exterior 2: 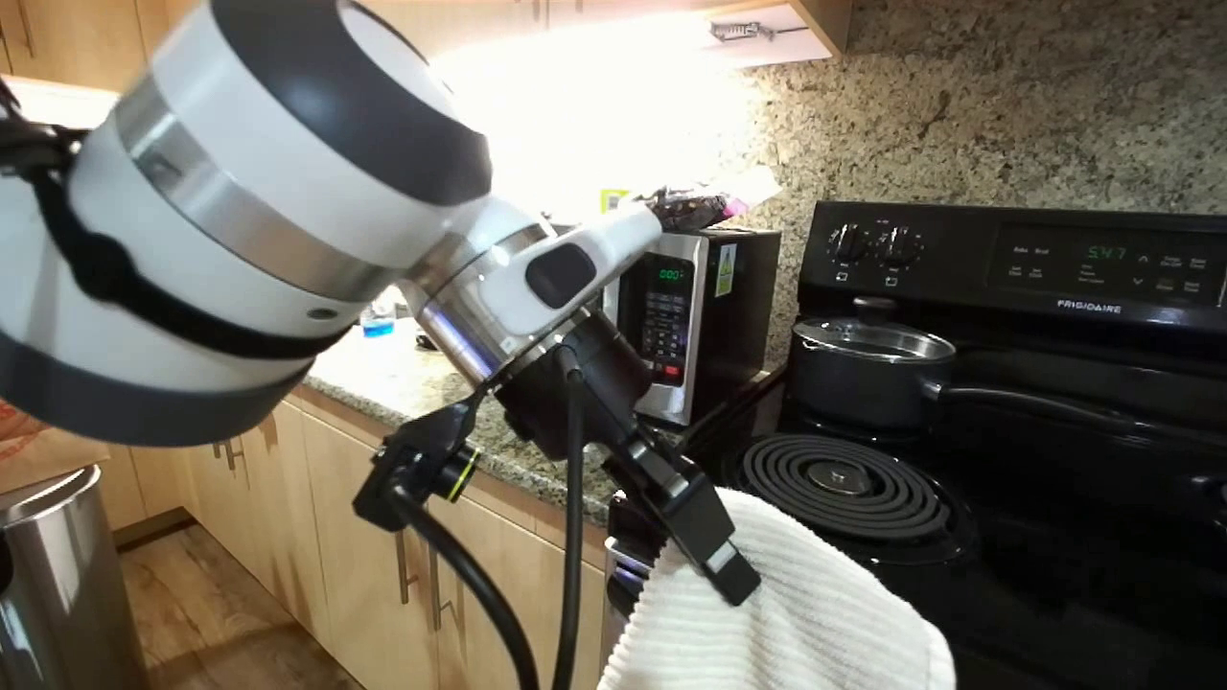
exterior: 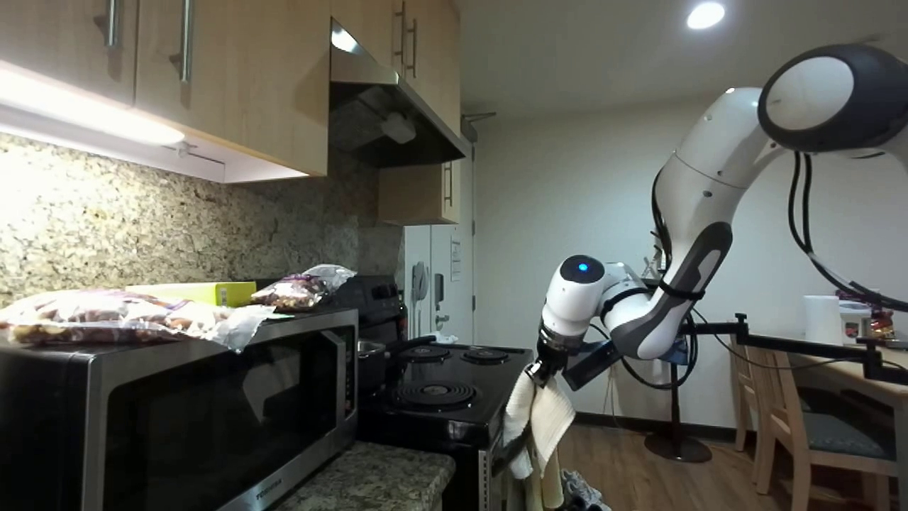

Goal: Remove the towel from the stove and hang it on the oven door

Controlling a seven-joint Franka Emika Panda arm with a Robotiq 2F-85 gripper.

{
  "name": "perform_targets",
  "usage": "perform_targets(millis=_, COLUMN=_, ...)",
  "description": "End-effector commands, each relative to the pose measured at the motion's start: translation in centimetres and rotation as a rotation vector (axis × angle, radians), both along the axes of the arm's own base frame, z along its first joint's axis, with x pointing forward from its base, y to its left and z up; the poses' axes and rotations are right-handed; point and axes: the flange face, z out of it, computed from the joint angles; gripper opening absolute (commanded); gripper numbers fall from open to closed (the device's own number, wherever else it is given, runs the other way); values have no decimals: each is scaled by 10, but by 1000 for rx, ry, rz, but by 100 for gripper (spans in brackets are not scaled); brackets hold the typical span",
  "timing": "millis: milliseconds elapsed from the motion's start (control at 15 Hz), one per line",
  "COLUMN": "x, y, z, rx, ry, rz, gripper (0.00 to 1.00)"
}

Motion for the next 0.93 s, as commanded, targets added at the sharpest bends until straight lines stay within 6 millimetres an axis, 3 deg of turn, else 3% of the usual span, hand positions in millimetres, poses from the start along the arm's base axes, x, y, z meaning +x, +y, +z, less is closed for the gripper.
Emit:
perform_targets(millis=0, x=14, y=11, z=-17, rx=2, ry=-9, rz=44, gripper=9)
perform_targets(millis=467, x=-5, y=4, z=-89, rx=71, ry=139, rz=7, gripper=9)
perform_targets(millis=600, x=-9, y=-13, z=-92, rx=105, ry=126, rz=-32, gripper=9)
perform_targets(millis=867, x=-16, y=-59, z=-46, rx=41, ry=48, rz=-134, gripper=9)
